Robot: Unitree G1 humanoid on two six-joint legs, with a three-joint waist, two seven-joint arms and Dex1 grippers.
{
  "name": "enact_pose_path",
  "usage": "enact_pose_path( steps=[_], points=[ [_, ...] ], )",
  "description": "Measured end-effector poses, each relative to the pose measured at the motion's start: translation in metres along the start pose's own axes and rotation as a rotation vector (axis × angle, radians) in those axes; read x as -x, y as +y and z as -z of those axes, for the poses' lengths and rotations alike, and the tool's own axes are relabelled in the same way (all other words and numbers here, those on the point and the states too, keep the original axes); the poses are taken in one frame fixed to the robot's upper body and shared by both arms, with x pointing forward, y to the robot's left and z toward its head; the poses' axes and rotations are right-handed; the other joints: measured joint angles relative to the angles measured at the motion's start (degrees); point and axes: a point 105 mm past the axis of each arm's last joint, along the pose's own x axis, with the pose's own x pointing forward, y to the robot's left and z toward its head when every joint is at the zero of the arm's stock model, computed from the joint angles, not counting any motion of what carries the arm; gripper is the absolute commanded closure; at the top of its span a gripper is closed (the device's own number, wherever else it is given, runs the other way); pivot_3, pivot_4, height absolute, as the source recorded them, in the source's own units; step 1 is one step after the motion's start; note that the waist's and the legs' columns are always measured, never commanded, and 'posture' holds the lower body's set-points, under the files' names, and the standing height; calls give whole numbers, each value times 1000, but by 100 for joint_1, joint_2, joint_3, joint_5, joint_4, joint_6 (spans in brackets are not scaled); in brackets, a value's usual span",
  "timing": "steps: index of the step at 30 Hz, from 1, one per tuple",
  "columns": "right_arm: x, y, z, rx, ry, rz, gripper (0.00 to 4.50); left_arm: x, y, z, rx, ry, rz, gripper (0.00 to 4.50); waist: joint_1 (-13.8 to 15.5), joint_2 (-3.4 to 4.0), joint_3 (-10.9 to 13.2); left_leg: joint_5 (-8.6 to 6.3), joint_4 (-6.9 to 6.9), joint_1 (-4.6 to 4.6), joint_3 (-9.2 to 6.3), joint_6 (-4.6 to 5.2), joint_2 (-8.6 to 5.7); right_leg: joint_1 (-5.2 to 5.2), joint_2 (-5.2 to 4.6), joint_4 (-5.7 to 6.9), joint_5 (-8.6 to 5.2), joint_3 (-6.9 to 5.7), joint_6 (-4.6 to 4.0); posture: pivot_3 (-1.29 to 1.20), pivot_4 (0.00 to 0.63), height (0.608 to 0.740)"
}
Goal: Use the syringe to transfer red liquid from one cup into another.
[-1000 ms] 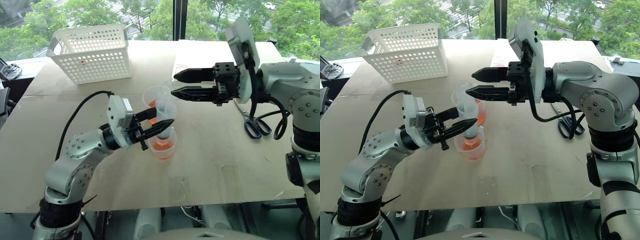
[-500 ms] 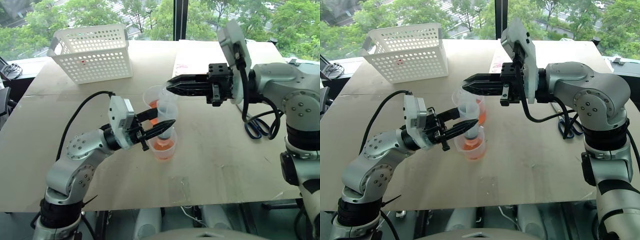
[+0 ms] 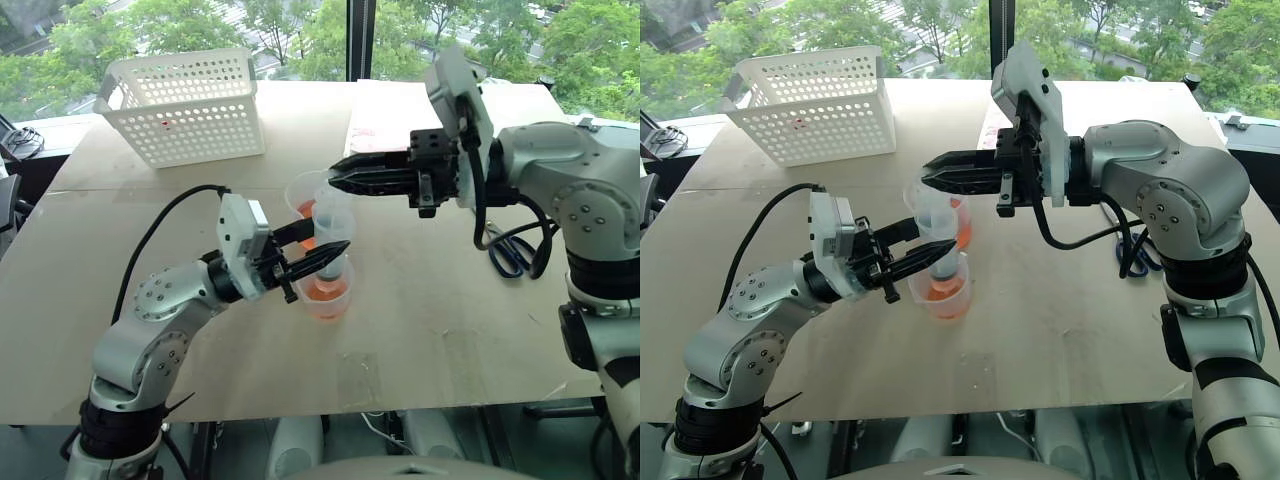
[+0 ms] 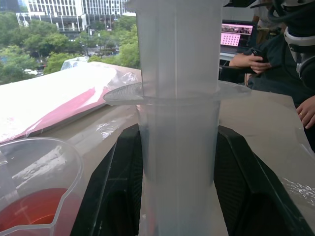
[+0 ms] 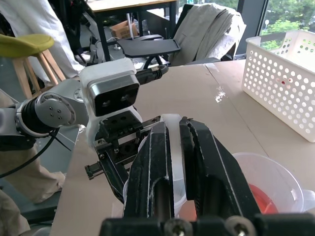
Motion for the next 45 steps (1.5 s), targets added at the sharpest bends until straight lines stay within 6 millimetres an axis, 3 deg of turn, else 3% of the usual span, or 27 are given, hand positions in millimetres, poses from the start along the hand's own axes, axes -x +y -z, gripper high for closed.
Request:
enact_pose_path(
  steps=[11,26,29,31,35,36,42,44,45],
  points=[
    [-7,4,19,-1,14,-42,4434,-1,-2,4,27,19,6,3094,-1,0,0,0,0,1,-1,0,0,0,0,0,0,-1,0,0,150,740],
    [-8,6,25,-28,-31,-79,4434,0,-4,2,79,11,20,3094,0,0,0,0,0,0,-2,0,0,0,0,0,0,-2,0,0,150,740],
    [-5,9,14,-71,-122,-131,3378,1,-7,-12,79,-33,33,3094,-1,0,0,0,0,0,-4,0,1,0,0,0,0,0,0,0,150,740],
    [-3,16,7,-111,-181,-202,2356,5,-3,-25,71,-67,31,3094,-1,1,1,0,0,2,-5,0,2,0,1,2,0,-3,0,0,150,740],
    [1,21,2,-129,-213,-244,319,9,2,-33,116,-83,12,3094,-2,1,1,0,-1,4,-5,0,1,2,0,2,0,-1,0,0,150,740],
    [3,20,0,-114,-231,-238,55,11,7,-38,129,-103,-12,3094,4,1,1,0,-1,2,-6,0,1,2,0,2,0,-3,0,0,150,740],
    [39,20,-13,-26,-323,-158,55,32,43,-57,248,-139,-202,3094,7,-1,1,0,-1,2,-10,0,1,2,-1,1,0,-4,1,0,150,740],
    [49,25,-10,-6,-302,-133,55,37,55,-63,278,-120,-244,3094,17,-4,2,0,-1,0,-13,0,2,3,-1,2,-1,-13,0,0,150,740],
    [57,28,3,1,-244,-91,55,43,67,-70,300,-68,-280,3094,39,-13,0,0,-1,-2,-24,0,3,3,0,1,-2,-26,0,0,150,740]
  ],
)
